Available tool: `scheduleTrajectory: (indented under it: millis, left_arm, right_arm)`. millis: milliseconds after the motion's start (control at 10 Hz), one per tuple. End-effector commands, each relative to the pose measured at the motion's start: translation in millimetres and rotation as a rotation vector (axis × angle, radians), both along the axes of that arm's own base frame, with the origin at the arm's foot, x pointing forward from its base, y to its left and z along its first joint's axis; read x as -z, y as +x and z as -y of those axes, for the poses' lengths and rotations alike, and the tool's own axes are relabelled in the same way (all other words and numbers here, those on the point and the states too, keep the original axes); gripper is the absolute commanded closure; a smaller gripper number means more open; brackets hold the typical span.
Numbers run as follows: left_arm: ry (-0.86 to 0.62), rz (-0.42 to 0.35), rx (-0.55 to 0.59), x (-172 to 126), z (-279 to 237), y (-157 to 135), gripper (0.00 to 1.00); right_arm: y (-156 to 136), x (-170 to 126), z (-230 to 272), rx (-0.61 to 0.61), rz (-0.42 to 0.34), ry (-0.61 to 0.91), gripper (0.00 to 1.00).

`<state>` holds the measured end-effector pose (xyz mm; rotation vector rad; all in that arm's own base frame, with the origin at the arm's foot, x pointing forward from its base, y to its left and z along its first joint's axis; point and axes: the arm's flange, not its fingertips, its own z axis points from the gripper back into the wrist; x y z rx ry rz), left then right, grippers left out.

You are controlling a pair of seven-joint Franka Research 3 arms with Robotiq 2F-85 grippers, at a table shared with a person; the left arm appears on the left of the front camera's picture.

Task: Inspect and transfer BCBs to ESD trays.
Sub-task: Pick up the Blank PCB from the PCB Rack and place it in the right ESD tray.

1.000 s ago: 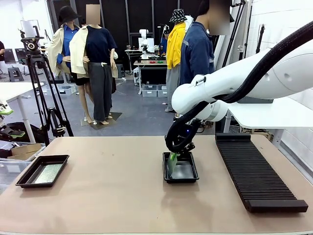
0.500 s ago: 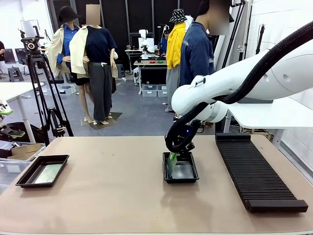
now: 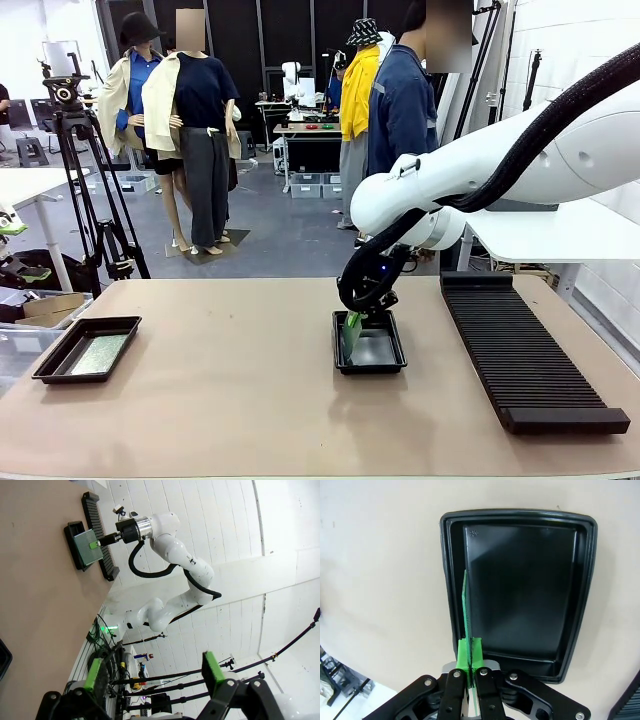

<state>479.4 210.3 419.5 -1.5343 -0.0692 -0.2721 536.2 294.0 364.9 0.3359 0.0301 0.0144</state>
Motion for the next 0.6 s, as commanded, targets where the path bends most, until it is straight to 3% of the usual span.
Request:
scheduleTrajectory:
  millis: [0,200,500]
  left_arm:
    - [-0.003,0.014,0.001,-3,-3,-2,0.00]
    - [-0.003,0.014,0.001,-3,-3,-2,0.00]
    - [-0.003,0.014,0.001,-3,-3,-2,0.00]
  right_arm:
    - [0,0,0,0.000,0.000,0.000,1.00]
    - [-11,10,13,0.007,0.073,0.071,1.00]
    - [-25,21,40,-0.010,0.108,0.138,1.00]
